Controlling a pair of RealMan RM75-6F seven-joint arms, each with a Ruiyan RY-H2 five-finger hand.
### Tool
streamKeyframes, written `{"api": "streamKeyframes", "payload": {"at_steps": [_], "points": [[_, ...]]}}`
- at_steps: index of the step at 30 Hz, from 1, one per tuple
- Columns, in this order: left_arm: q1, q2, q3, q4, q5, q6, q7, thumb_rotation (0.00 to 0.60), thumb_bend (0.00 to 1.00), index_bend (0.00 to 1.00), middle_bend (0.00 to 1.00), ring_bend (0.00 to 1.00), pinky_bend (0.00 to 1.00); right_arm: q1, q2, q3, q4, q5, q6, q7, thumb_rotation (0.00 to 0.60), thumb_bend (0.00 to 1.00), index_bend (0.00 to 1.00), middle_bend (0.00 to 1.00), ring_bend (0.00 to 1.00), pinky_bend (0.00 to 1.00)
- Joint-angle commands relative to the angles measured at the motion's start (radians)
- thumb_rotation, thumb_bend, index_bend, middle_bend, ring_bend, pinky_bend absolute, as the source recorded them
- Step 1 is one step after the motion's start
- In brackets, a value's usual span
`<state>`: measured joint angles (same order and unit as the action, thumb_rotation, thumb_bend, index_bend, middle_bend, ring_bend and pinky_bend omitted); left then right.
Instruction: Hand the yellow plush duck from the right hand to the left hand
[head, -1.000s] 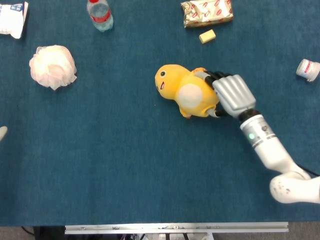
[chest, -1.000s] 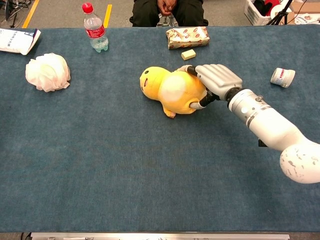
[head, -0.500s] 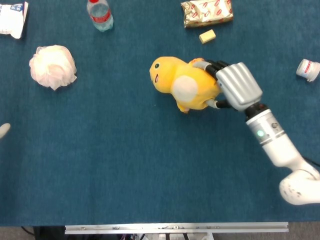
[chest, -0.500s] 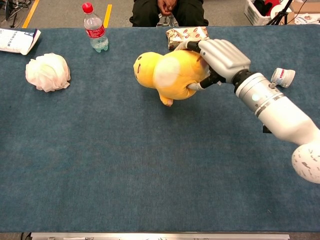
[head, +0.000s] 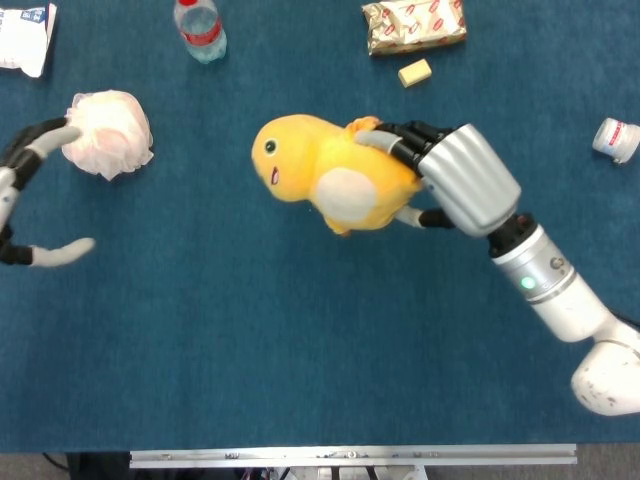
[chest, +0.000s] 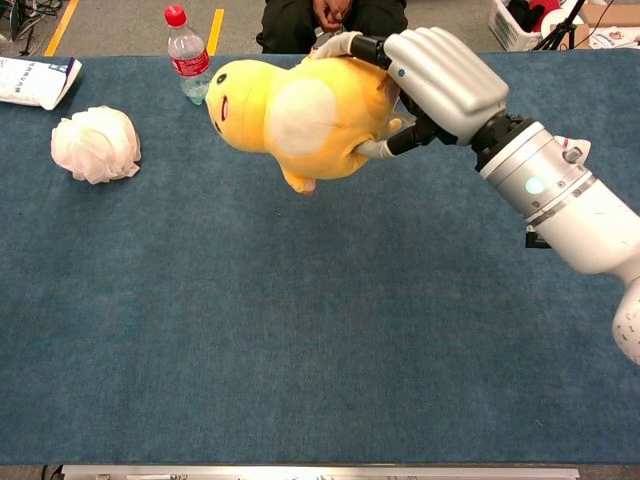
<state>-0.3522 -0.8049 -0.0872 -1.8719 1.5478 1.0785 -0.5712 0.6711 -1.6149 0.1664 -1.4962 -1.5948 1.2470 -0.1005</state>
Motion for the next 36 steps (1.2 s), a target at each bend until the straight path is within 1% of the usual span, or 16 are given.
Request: {"api": "streamKeyframes", "payload": {"at_steps": [1, 8, 12, 17, 21, 24, 28, 32, 36], "points": [[-0.061, 0.001, -0.004, 0.003, 0.037, -0.063, -0.084, 0.600, 0.17, 0.08, 0.05, 0.00, 0.16, 0.016, -0.036, -0.011, 0.047, -0.047, 0.029, 0.016, 0.600, 0.51, 0.65, 0.56, 0.60, 0.74], [-0.147, 0.003, 0.003, -0.020, 0.070, -0.156, -0.228, 0.600, 0.17, 0.04, 0.05, 0.00, 0.16, 0.056, -0.097, 0.007, 0.116, -0.092, 0.049, 0.024, 0.600, 0.51, 0.65, 0.56, 0.60, 0.74], [-0.188, 0.005, 0.006, -0.029, 0.073, -0.195, -0.308, 0.600, 0.17, 0.02, 0.04, 0.00, 0.16, 0.085, -0.144, 0.023, 0.201, -0.140, 0.098, 0.025, 0.600, 0.51, 0.65, 0.56, 0.60, 0.74], [-0.228, 0.010, 0.009, -0.030, 0.069, -0.230, -0.424, 0.600, 0.17, 0.01, 0.03, 0.00, 0.16, 0.111, -0.194, 0.028, 0.290, -0.159, 0.124, 0.071, 0.600, 0.51, 0.65, 0.56, 0.60, 0.74], [-0.267, 0.009, 0.006, -0.005, 0.052, -0.270, -0.516, 0.600, 0.17, 0.00, 0.03, 0.00, 0.16, 0.128, -0.232, 0.025, 0.356, -0.167, 0.143, 0.117, 0.600, 0.51, 0.65, 0.56, 0.60, 0.74], [-0.291, 0.003, 0.004, 0.017, 0.032, -0.301, -0.552, 0.600, 0.17, 0.00, 0.03, 0.00, 0.16, 0.138, -0.253, 0.025, 0.398, -0.168, 0.155, 0.144, 0.600, 0.51, 0.65, 0.56, 0.60, 0.74], [-0.310, -0.015, 0.001, 0.035, 0.007, -0.321, -0.553, 0.600, 0.17, 0.00, 0.00, 0.00, 0.16, 0.150, -0.276, 0.024, 0.438, -0.164, 0.160, 0.165, 0.600, 0.51, 0.65, 0.56, 0.60, 0.74], [-0.325, -0.032, -0.003, 0.030, -0.022, -0.342, -0.567, 0.600, 0.17, 0.00, 0.00, 0.00, 0.16, 0.166, -0.305, 0.025, 0.482, -0.167, 0.172, 0.175, 0.600, 0.51, 0.65, 0.56, 0.60, 0.74], [-0.342, -0.041, -0.007, 0.018, -0.032, -0.363, -0.607, 0.600, 0.17, 0.00, 0.00, 0.00, 0.16, 0.188, -0.339, 0.028, 0.522, -0.165, 0.172, 0.176, 0.600, 0.51, 0.65, 0.56, 0.60, 0.74]]}}
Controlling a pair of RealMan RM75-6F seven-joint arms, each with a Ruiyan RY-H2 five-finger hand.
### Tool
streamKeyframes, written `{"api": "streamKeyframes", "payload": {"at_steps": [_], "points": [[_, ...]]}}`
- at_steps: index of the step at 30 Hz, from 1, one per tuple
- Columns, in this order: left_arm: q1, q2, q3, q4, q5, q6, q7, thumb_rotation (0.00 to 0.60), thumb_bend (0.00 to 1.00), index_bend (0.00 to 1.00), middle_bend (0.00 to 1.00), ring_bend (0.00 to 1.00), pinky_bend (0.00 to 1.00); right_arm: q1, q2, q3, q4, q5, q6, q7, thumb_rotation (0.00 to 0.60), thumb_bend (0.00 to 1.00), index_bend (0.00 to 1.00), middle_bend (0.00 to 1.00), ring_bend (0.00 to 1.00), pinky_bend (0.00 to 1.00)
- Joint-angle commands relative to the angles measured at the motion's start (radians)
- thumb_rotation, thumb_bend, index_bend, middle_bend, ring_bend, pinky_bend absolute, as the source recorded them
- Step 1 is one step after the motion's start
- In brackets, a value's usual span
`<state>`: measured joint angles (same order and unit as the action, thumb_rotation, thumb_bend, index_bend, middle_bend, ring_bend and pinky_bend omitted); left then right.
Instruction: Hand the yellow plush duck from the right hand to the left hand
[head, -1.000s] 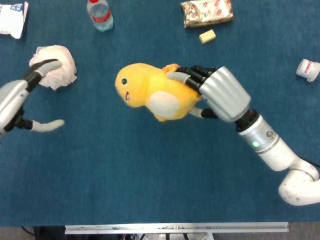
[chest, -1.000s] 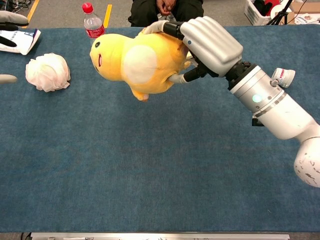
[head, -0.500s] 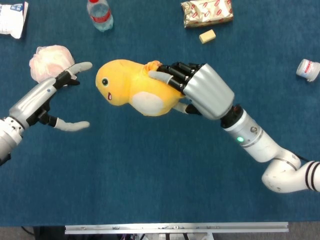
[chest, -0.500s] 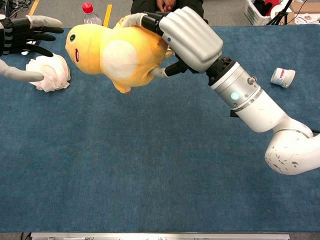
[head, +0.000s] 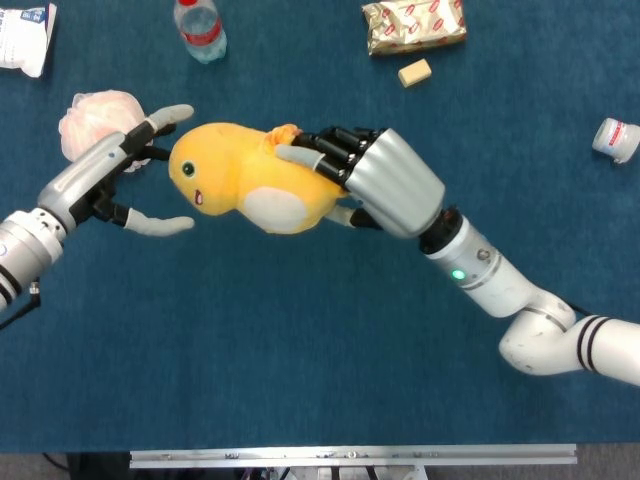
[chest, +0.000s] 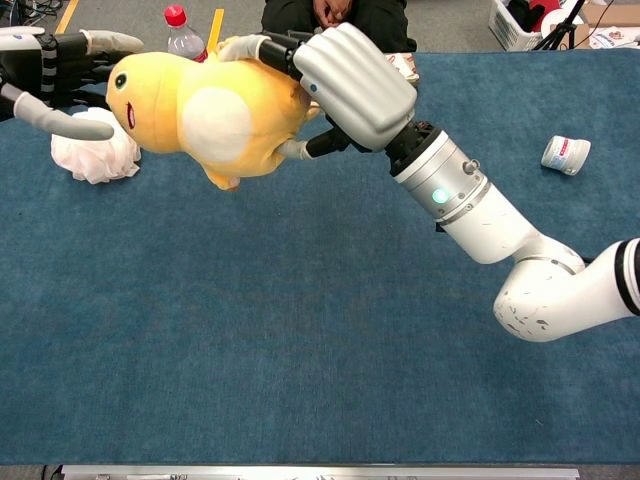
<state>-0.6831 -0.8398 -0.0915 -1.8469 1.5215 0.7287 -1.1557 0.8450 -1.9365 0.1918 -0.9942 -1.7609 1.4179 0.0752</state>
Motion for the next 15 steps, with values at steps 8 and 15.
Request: {"api": "streamKeyframes", "payload": {"at_steps": [8, 15], "points": [[-0.036, -0.026, -0.011, 0.004, -0.028, -0.052, -0.133, 0.600, 0.17, 0.00, 0.00, 0.00, 0.16, 0.052, -0.075, 0.014, 0.082, 0.009, 0.011, 0.017, 0.600, 0.51, 0.65, 0.56, 0.60, 0.74], [-0.051, -0.044, -0.006, 0.044, -0.035, -0.087, -0.172, 0.600, 0.17, 0.00, 0.00, 0.00, 0.16, 0.061, -0.094, 0.006, 0.118, 0.007, 0.037, 0.029, 0.600, 0.51, 0.65, 0.56, 0.60, 0.74]]}}
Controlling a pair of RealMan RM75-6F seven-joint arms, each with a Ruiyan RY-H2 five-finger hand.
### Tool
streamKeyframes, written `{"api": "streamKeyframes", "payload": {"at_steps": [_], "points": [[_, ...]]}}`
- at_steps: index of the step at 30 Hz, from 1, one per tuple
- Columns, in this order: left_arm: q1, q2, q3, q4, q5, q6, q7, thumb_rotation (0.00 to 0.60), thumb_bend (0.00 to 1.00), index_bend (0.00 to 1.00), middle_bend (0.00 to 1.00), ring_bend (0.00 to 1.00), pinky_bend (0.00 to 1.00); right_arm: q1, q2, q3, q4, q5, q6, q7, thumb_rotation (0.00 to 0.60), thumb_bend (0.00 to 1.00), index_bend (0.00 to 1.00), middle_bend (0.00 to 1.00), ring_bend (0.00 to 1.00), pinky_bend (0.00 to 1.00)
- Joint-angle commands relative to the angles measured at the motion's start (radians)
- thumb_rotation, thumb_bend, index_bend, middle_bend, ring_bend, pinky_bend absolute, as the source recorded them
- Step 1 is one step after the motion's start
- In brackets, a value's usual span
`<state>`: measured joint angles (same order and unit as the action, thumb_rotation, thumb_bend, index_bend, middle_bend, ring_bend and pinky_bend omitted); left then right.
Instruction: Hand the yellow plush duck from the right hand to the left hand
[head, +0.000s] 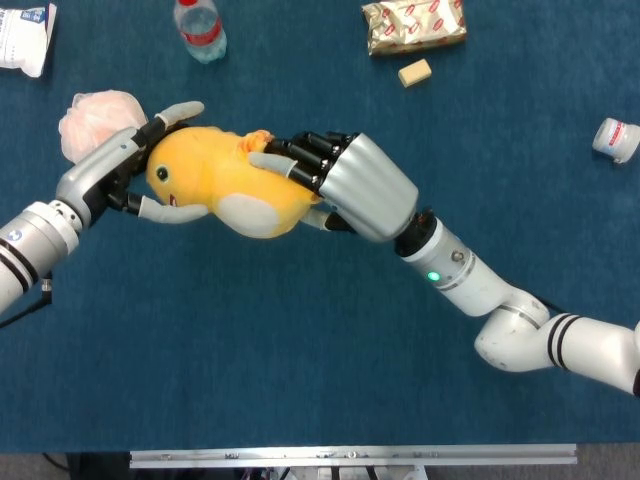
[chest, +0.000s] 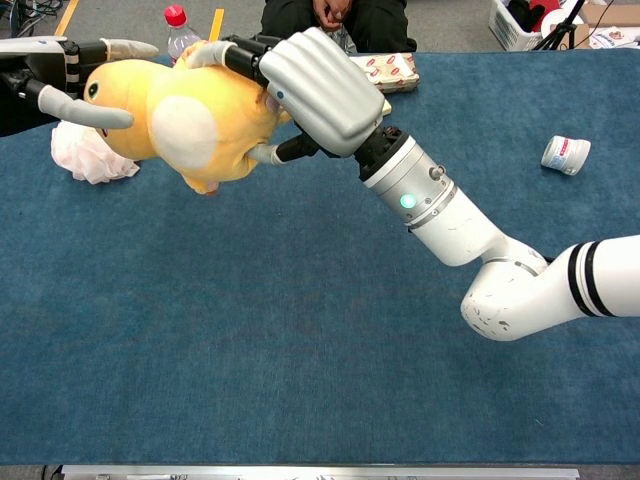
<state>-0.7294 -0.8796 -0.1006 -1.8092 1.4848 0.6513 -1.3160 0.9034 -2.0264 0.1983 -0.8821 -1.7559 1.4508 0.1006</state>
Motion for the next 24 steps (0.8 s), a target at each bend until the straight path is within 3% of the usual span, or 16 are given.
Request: {"api": "streamKeyframes", "payload": {"at_steps": [1, 10, 18, 20, 24], "points": [[-0.006, -0.006, 0.004, 0.007, 0.002, -0.013, -0.022, 0.600, 0.17, 0.00, 0.00, 0.00, 0.16, 0.005, -0.006, 0.000, 0.008, 0.003, 0.006, 0.005, 0.600, 0.51, 0.65, 0.56, 0.60, 0.74], [-0.039, -0.001, 0.028, 0.009, 0.091, -0.049, -0.214, 0.600, 0.17, 0.00, 0.00, 0.00, 0.17, 0.030, -0.026, 0.007, 0.033, 0.011, 0.013, -0.004, 0.600, 0.51, 0.65, 0.56, 0.60, 0.74], [-0.076, -0.002, 0.067, 0.021, 0.147, -0.046, -0.306, 0.600, 0.17, 0.00, 0.00, 0.01, 0.36, 0.050, -0.053, 0.013, 0.075, 0.027, 0.004, -0.016, 0.600, 0.51, 0.65, 0.56, 0.60, 0.74], [-0.084, -0.004, 0.074, 0.021, 0.145, -0.046, -0.317, 0.600, 0.17, 0.02, 0.02, 0.05, 0.42, 0.055, -0.062, 0.015, 0.085, 0.034, -0.001, -0.012, 0.600, 0.51, 0.65, 0.56, 0.60, 0.74], [-0.093, -0.011, 0.079, 0.022, 0.117, -0.053, -0.317, 0.600, 0.17, 0.16, 0.12, 0.20, 0.56, 0.063, -0.077, 0.016, 0.100, 0.041, 0.000, -0.004, 0.600, 0.51, 0.65, 0.56, 0.60, 0.74]]}}
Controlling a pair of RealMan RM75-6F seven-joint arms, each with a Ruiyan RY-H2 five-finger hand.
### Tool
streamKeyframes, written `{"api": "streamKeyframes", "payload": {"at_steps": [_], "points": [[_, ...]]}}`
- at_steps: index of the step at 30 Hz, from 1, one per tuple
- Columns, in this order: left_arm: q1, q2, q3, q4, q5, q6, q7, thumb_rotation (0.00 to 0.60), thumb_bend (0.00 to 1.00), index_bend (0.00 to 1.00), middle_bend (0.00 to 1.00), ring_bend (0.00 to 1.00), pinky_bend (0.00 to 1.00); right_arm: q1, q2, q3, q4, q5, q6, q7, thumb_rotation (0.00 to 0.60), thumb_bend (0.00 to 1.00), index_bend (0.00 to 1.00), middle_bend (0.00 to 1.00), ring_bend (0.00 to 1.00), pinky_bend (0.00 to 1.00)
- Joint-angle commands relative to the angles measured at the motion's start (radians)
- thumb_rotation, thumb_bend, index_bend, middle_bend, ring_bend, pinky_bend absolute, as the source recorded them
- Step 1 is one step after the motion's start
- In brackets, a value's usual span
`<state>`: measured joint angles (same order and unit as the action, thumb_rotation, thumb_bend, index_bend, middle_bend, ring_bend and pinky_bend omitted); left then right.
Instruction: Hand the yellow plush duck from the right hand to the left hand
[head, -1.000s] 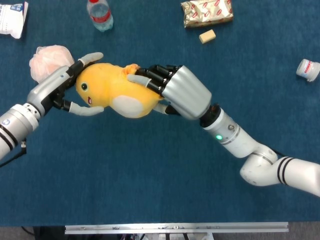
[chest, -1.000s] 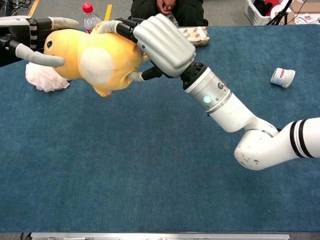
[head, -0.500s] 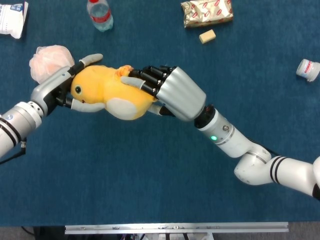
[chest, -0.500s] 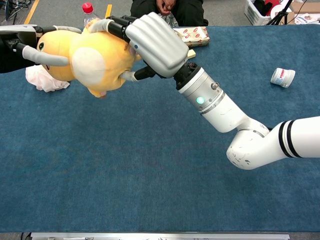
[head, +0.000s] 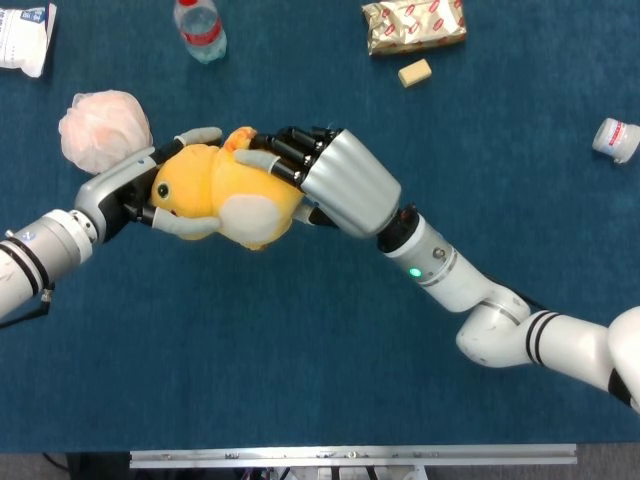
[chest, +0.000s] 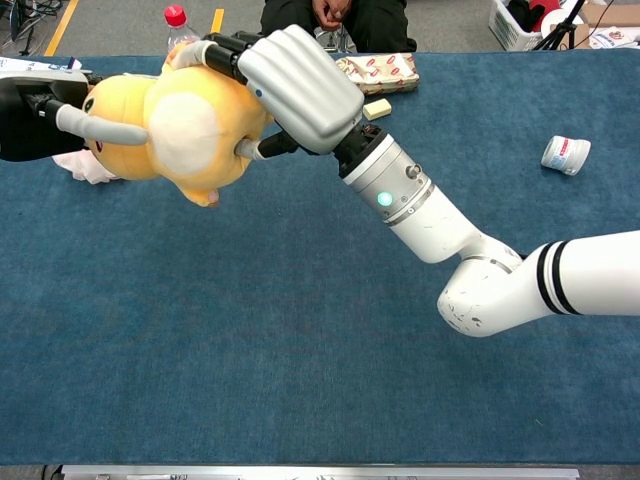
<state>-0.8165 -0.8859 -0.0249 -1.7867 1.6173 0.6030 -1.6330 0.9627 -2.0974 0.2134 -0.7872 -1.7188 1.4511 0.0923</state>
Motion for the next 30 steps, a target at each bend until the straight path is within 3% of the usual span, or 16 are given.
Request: {"api": "streamKeyframes", "payload": {"at_steps": [1, 5, 8, 15, 20, 22, 25, 27, 30], "points": [[-0.008, -0.005, 0.003, 0.000, -0.024, -0.007, 0.001, 0.600, 0.17, 0.21, 0.16, 0.24, 0.60, 0.004, -0.008, 0.000, 0.007, 0.005, 0.000, 0.007, 0.600, 0.51, 0.65, 0.56, 0.60, 0.74], [-0.011, -0.009, 0.000, -0.004, -0.068, -0.018, 0.034, 0.600, 0.17, 0.33, 0.27, 0.34, 0.68, 0.005, -0.011, -0.006, 0.008, 0.010, -0.002, 0.012, 0.600, 0.49, 0.65, 0.56, 0.60, 0.74], [-0.010, -0.010, -0.002, -0.007, -0.095, -0.024, 0.054, 0.600, 0.17, 0.37, 0.31, 0.38, 0.71, 0.000, -0.001, -0.011, -0.009, 0.017, -0.011, 0.015, 0.600, 0.47, 0.64, 0.54, 0.58, 0.71], [-0.001, -0.013, -0.012, -0.012, -0.136, -0.032, 0.080, 0.600, 0.17, 0.38, 0.34, 0.40, 0.72, -0.010, 0.027, -0.014, -0.073, 0.034, -0.030, -0.011, 0.600, 0.46, 0.56, 0.50, 0.54, 0.65], [0.008, -0.012, -0.015, -0.010, -0.142, -0.035, 0.089, 0.600, 0.17, 0.38, 0.34, 0.40, 0.72, -0.017, 0.047, -0.020, -0.115, 0.046, -0.056, -0.026, 0.600, 0.45, 0.42, 0.43, 0.45, 0.59], [0.012, -0.012, -0.016, -0.006, -0.143, -0.036, 0.087, 0.600, 0.17, 0.38, 0.34, 0.40, 0.72, -0.021, 0.059, -0.021, -0.139, 0.054, -0.071, -0.033, 0.600, 0.45, 0.29, 0.37, 0.38, 0.53], [0.020, -0.011, -0.017, 0.003, -0.139, -0.032, 0.080, 0.600, 0.17, 0.38, 0.34, 0.40, 0.72, -0.034, 0.091, -0.023, -0.202, 0.076, -0.104, -0.048, 0.600, 0.44, 0.05, 0.23, 0.22, 0.36], [0.026, -0.010, -0.016, 0.012, -0.132, -0.026, 0.083, 0.600, 0.17, 0.38, 0.34, 0.40, 0.72, -0.048, 0.124, -0.021, -0.268, 0.100, -0.131, -0.071, 0.600, 0.42, 0.00, 0.15, 0.12, 0.24], [0.036, -0.007, -0.013, 0.020, -0.122, -0.013, 0.085, 0.600, 0.17, 0.38, 0.34, 0.40, 0.72, -0.072, 0.181, -0.015, -0.371, 0.134, -0.159, -0.105, 0.600, 0.40, 0.00, 0.08, 0.05, 0.16]]}}
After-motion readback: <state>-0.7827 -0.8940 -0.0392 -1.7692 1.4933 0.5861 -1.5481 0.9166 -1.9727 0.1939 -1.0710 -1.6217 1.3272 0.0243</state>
